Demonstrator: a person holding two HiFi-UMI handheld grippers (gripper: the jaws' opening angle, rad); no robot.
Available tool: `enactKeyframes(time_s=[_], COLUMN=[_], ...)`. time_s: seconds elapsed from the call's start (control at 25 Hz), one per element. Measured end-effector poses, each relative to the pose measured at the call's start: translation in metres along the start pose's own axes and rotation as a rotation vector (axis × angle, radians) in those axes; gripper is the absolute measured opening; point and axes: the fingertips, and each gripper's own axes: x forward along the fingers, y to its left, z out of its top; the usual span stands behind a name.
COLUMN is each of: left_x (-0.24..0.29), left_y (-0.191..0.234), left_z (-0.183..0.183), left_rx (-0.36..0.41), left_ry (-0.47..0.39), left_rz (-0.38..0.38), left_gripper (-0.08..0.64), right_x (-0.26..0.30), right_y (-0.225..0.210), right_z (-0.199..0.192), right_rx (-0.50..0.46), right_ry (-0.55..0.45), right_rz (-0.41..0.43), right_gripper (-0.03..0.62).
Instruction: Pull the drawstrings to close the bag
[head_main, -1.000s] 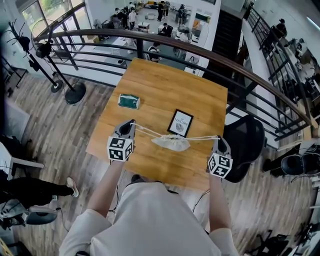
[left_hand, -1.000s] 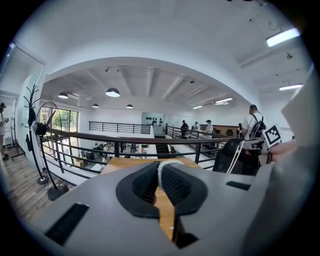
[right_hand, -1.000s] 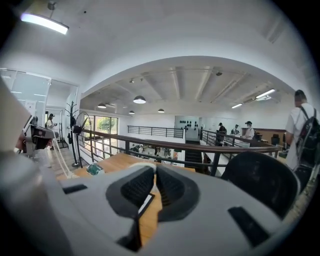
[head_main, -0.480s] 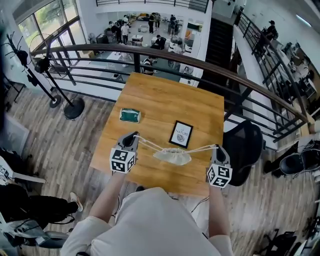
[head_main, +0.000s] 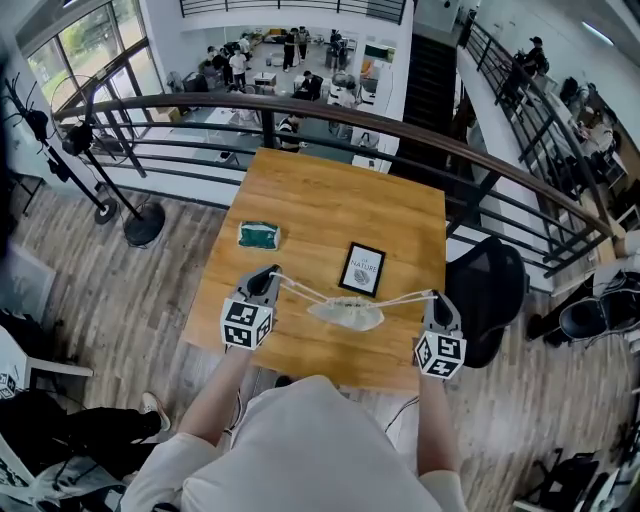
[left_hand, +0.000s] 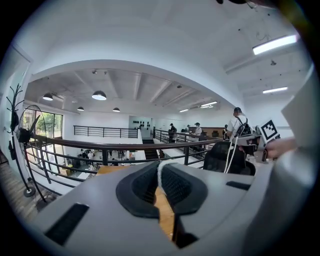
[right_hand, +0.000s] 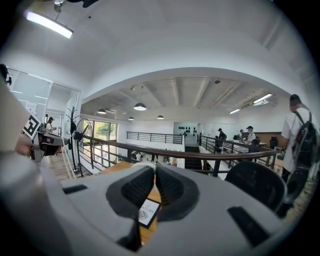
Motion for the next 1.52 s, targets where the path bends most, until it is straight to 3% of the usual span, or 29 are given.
enactKeyframes(time_s=[1.52], left_x=[0.003], left_y=[0.008], left_z=[-0.003], left_rx=[-0.031], left_ry=[0.012], left_rz=[0.004], left_gripper=[-0.006], right_x=[0.002], right_y=[0.011], right_z=[-0.004], right_rx=[0.014], right_ry=[0.013], right_rz=[0.027], right_gripper=[0.012])
